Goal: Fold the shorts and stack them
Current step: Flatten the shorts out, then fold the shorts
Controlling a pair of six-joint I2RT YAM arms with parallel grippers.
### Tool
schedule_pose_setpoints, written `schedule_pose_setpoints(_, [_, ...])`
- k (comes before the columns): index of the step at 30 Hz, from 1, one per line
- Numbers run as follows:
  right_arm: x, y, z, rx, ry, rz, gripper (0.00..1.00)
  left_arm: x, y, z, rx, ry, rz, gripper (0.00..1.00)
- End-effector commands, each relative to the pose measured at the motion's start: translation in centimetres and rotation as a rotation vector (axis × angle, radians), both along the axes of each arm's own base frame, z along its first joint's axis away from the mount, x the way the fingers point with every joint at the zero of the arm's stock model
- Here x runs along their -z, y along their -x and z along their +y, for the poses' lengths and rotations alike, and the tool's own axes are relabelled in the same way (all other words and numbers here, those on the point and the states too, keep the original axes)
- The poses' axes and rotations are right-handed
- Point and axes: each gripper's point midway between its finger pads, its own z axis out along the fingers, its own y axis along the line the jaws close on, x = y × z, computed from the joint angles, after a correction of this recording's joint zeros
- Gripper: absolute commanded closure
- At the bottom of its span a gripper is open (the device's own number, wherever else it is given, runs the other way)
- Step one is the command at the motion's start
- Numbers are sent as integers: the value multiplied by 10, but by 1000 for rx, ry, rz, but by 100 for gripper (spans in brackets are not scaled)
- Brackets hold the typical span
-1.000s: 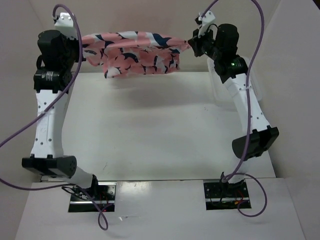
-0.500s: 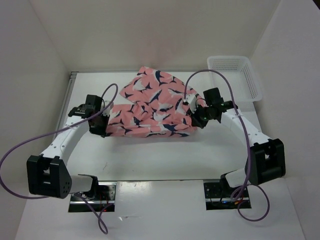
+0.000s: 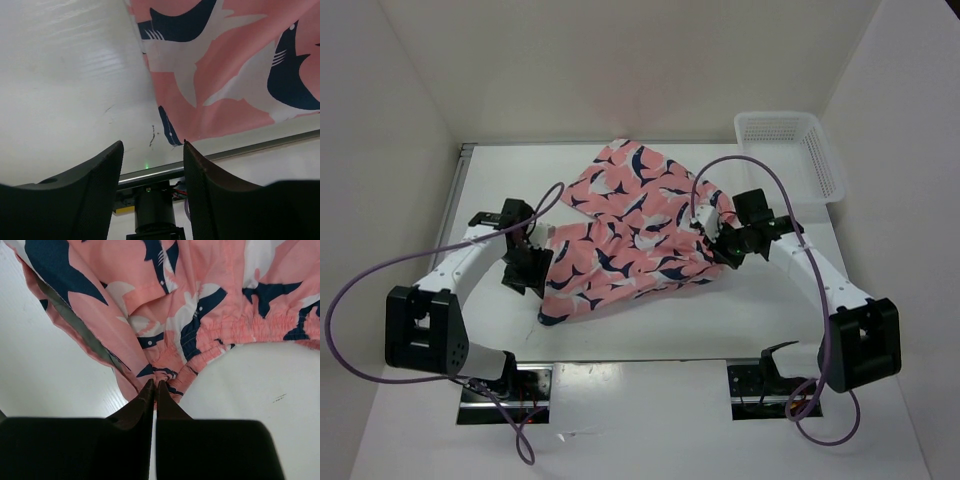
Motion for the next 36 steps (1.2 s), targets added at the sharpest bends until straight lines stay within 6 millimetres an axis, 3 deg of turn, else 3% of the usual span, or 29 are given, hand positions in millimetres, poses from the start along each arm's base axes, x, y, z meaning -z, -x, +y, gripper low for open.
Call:
schedule_pose_setpoints(1, [6,14,-15,-46,71,-11,100,3,-2,-15,15,77,24,40])
schedule_pose_setpoints(3, [23,32,-27,-107,142,27,100,5,-11,-20,19,106,-1,38])
schedule_pose_setpoints(6, [40,46,-51,-172,276,41,90,8,-39,-21,21,103,-77,38])
schedule_pose_setpoints(7, [41,48,-62,-179,336,37,75,-3,-59,-24,25,110,-149,38])
schedule_pose_setpoints(9, [42,45,-71,-199,394,5,58,-10,-82,-22,16,104,-206,37])
schedule_pose_setpoints(10, [38,40,-73,-196,410,-23,46,-25,-104,-24,19,111,-282,37])
schedule_pose_setpoints(11, [37,36,-77,-182,433,-42,25,-27,-115,-25,20,113,-300,36])
schedule_pose_setpoints(13, [19,21,-74,-162,418,-132,8,-34,-136,-27,21,117,-342,35])
schedule_pose_setpoints(15, [-1,11,-66,-156,383,-207,8,-33,-160,-32,26,131,-366,35])
schedule_pose_setpoints(17, [-26,3,-55,-148,315,-303,8,-19,-174,-34,31,115,-359,35])
schedule_pose_setpoints(18, [-33,3,-51,-144,289,-328,11,-18,-185,-33,28,106,-386,33])
schedule_pose_setpoints(21, [-51,8,-35,-171,189,-391,25,1,-191,-39,39,114,-355,33])
schedule_pose_setpoints(24, [-46,19,-20,-210,151,-356,39,16,-186,-46,52,131,-301,33])
schedule_pose_setpoints(26, [-30,28,-13,-244,155,-286,43,26,-179,-49,56,148,-258,33])
schedule_pose_setpoints(28, [-15,36,-10,-271,164,-230,43,33,-175,-50,58,156,-238,33])
schedule_pose_setpoints(33, [16,62,10,-398,184,-121,35,47,-195,-55,65,147,-257,35])
schedule_pose_setpoints(36, [37,67,14,-418,188,-86,35,55,-198,-57,67,158,-243,47])
